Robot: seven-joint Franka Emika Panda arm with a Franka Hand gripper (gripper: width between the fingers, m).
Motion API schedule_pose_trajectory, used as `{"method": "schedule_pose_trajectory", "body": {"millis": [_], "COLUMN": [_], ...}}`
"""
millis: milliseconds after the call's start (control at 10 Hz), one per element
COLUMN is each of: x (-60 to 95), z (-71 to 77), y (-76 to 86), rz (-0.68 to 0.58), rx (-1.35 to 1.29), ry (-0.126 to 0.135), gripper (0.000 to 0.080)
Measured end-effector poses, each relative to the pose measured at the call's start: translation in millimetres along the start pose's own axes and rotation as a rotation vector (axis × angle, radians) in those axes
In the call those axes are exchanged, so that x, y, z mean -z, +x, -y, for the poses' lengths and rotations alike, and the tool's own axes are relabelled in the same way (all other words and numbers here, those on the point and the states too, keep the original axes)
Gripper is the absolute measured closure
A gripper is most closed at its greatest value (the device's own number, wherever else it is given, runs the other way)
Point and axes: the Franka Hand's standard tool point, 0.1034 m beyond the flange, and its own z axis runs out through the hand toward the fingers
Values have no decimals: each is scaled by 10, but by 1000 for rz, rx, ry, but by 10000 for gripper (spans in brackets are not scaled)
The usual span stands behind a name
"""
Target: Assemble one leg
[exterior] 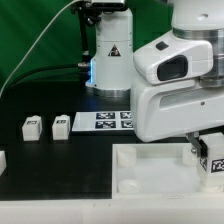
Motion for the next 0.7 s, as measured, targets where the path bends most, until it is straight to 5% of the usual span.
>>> {"method": "schedule_pose_trajectory", "body": {"millis": [400,700], "x": [-10,-6], "z": [-43,-115], "y": [-26,-29], "rz": [-115,-126], "rx": [-502,-1029], "ry": [4,96], "gripper": [503,502]}}
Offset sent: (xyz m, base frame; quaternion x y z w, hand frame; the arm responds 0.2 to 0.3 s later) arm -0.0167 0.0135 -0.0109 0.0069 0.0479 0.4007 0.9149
